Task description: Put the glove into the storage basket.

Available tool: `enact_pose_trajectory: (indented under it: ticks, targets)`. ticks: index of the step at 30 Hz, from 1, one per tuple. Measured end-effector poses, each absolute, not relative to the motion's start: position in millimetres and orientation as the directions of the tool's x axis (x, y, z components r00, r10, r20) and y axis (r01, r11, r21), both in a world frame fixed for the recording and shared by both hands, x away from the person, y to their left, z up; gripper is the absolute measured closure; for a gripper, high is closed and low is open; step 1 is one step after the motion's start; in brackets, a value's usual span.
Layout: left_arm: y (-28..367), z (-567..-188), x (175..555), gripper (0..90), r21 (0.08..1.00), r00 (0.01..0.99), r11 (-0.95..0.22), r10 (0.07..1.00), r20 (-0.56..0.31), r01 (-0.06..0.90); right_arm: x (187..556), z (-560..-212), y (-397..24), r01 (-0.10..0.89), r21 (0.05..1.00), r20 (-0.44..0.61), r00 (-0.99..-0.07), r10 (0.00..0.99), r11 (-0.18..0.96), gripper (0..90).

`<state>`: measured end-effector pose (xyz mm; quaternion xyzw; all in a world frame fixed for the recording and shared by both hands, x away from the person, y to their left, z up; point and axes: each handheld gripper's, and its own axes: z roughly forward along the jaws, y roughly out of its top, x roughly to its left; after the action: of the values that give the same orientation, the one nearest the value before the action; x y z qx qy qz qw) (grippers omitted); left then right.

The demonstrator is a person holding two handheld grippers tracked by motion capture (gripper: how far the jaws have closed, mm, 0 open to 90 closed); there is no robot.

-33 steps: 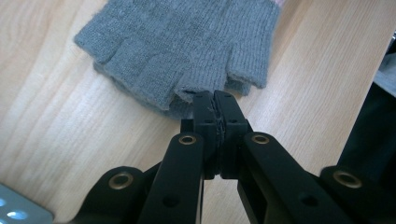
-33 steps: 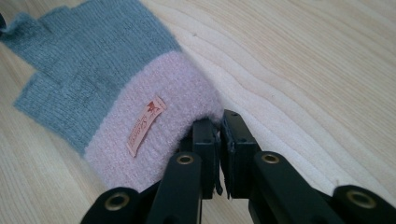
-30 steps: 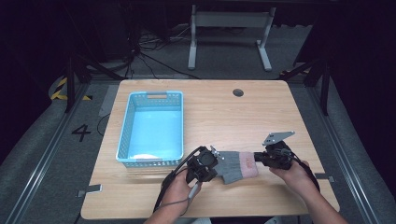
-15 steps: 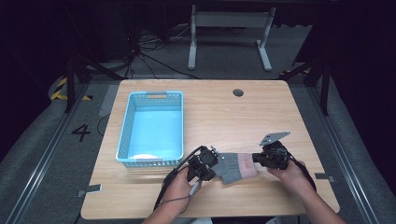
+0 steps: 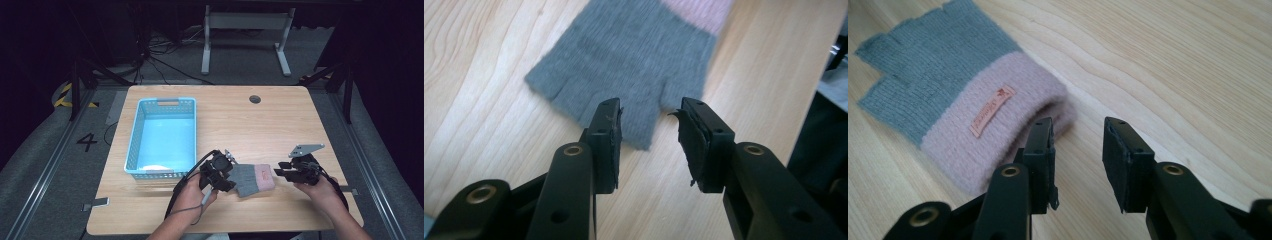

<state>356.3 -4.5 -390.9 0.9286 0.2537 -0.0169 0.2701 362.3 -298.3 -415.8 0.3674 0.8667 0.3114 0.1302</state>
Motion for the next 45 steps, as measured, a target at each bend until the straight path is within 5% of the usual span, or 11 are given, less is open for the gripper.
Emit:
enact_pose_trajectory:
  ticks: [25, 45]
  targets:
    - [-17.0, -384.7, 371.6, 48.0, 0.573, 0.821, -0.625, 0.547, -0.163, 0.530, 354.1, -411.4, -340.8, 0.617, 0.660, 0.046, -0.603, 0.797, 0.429, 60.0]
    - [-46.7, -412.3, 378.6, 39.9, 0.545, 0.876, -0.705, 0.467, -0.123, 0.453, 354.3, -414.7, -335.3, 0.639, 0.645, 0.088, -0.607, 0.790, 0.419, 62.2]
